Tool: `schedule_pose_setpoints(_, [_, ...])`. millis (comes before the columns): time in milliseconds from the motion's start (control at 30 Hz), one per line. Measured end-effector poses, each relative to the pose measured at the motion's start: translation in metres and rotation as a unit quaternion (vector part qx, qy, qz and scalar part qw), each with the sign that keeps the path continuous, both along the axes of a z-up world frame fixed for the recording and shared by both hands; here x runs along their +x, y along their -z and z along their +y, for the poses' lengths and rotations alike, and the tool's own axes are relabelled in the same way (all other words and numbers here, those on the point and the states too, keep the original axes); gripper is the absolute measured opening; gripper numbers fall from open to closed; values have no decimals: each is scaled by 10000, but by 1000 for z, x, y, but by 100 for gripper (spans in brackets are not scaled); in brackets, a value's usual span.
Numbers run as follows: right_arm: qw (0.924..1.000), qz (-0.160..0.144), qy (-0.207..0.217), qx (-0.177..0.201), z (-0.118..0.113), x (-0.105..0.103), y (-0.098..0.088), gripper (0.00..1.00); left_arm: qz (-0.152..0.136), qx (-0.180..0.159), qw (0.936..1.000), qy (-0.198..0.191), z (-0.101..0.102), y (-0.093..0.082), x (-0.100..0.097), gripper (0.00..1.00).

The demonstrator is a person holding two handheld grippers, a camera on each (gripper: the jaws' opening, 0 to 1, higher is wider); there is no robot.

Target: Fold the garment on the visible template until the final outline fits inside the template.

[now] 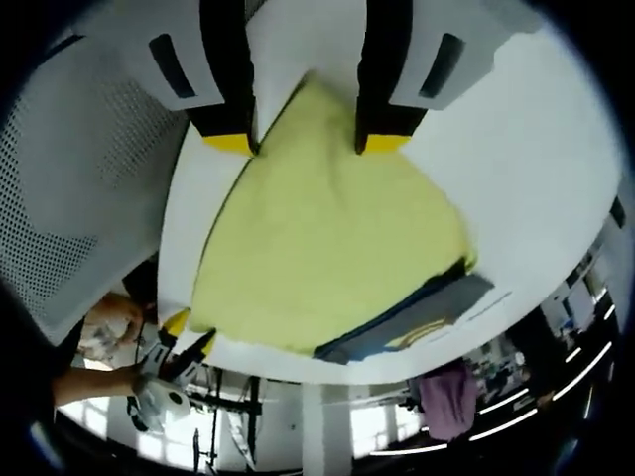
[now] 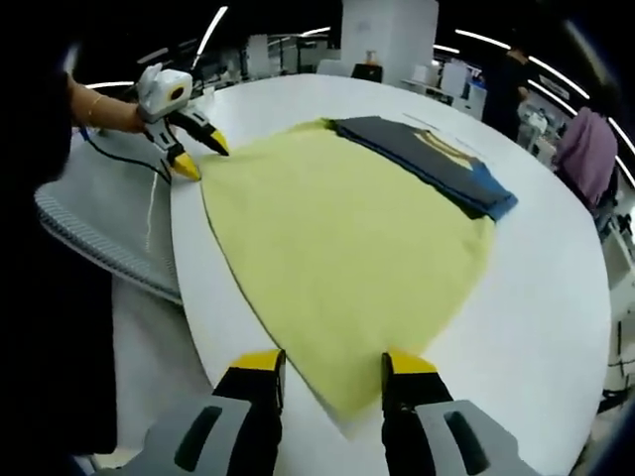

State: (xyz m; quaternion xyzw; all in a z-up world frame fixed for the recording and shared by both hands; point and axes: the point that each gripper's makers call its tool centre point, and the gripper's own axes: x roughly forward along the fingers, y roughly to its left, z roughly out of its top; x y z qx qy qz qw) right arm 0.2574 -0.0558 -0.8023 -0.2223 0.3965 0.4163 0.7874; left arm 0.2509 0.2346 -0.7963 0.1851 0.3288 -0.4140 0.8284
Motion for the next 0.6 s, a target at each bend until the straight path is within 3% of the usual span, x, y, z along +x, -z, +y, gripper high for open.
schedule_pose_setpoints(100, [10000,6,36,36,1,3,0,29,74,30,9999,153,-3,1,-4,20])
schedule_pose_setpoints(333, [9999,-15,162,-13,-3,12,-1,17,136,168,9996,153,-1,2,-1,7])
schedule_pose_setpoints(600, [9992,-77,400,59,-4,18,-1,3,253,114,9996,-11,-1,3,2,1])
